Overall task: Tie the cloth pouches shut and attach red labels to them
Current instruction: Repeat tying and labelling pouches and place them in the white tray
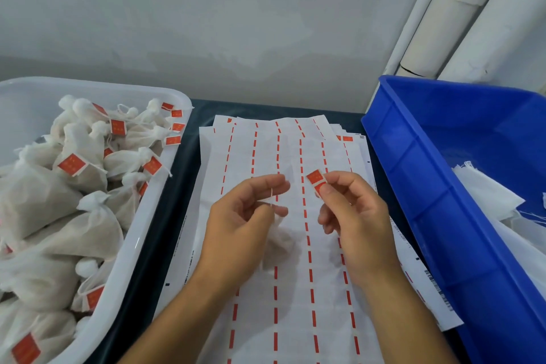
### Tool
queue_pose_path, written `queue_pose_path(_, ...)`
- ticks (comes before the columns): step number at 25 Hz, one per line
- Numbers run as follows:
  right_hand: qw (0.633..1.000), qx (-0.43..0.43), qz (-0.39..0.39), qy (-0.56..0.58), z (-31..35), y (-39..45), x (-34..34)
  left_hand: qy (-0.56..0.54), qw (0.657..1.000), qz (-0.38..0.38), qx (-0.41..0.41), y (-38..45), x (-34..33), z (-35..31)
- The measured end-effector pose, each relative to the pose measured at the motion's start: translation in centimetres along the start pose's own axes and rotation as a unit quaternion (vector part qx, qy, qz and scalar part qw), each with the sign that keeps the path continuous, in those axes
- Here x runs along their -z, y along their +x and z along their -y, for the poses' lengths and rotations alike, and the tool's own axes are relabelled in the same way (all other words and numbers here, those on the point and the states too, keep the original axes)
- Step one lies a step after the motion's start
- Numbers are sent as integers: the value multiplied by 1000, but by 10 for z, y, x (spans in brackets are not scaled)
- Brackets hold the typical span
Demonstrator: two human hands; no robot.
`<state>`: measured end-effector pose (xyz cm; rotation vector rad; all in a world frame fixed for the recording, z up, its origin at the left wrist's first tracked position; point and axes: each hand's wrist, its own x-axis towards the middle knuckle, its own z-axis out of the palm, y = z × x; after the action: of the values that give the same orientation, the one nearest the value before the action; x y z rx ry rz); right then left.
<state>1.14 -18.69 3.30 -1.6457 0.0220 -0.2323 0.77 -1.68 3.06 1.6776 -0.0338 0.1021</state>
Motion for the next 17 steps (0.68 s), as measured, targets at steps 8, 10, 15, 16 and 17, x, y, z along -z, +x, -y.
queue_pose_path(8,988,21,152,-21,3,-6,0,21,992,120,-14,-3,7,0)
queue_pose_path(10,989,28,137,-49,2,-7,0,16,992,128,-15,-4,6,-1)
queue_pose_path(15,987,36,109,-110,0,-7,1,6,990,141,-9,-6,5,-2)
queue_pose_path(16,987,36,108,-117,0,-7,0,-1,990,144,-7,-6,5,-2)
queue_pose_path(17,986,34,105,-123,0,-7,0,-6,989,147,-4,-6,5,-2)
